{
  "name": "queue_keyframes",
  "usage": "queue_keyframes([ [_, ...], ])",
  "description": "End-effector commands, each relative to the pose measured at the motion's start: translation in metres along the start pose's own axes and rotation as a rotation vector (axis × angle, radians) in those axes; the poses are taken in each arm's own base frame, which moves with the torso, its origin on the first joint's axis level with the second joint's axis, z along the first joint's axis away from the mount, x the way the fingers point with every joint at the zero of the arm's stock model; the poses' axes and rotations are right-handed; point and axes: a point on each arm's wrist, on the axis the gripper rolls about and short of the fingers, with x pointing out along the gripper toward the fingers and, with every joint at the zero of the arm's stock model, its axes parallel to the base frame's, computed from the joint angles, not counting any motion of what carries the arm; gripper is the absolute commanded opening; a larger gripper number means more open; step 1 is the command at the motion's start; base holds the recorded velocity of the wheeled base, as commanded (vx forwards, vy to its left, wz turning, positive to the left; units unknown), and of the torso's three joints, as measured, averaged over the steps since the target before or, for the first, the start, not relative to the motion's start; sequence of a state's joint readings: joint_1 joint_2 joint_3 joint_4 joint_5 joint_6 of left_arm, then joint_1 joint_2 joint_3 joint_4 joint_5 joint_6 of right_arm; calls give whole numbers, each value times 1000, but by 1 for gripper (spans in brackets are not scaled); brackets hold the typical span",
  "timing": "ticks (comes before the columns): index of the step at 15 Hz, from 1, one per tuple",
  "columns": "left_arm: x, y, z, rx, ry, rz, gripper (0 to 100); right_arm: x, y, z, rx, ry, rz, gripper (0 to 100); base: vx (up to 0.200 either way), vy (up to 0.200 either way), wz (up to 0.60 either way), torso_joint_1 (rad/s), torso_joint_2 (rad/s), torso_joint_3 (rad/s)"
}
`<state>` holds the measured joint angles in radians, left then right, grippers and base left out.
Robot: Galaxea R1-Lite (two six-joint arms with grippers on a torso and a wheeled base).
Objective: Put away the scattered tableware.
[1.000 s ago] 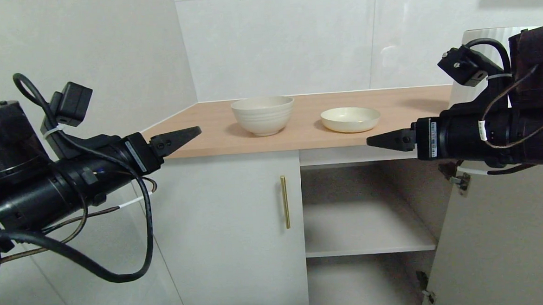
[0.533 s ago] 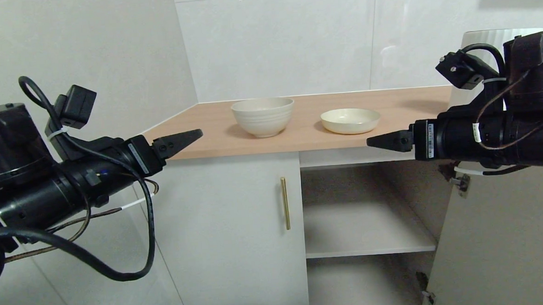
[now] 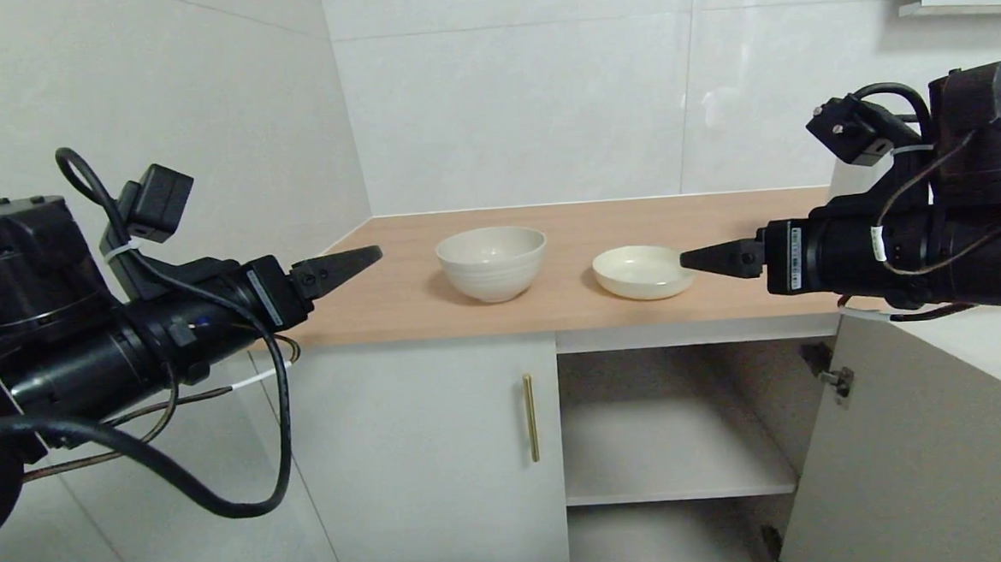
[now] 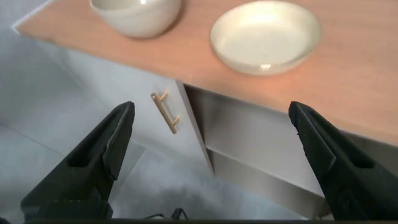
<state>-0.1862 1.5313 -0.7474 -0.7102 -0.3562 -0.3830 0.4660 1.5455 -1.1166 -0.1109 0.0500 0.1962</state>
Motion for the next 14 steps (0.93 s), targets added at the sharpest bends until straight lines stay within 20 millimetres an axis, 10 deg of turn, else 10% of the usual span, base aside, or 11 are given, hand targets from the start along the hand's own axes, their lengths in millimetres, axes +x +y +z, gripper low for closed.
queue_keyframes([
  [1, 3, 2, -3, -5, 15, -1, 100, 1, -1, -1, 1, 4, -1, 100, 0, 0, 0, 183, -471, -295],
  [10, 27, 3, -5, -23, 79, -12, 100, 33, -10, -10, -20, 33, -38, 100, 0, 0, 0, 134, -324, -195],
  [14, 55, -10, 33, -64, 205, 26, 100, 61, -12, 2, 66, 102, -163, 100, 0, 0, 0, 0, 0, 0],
])
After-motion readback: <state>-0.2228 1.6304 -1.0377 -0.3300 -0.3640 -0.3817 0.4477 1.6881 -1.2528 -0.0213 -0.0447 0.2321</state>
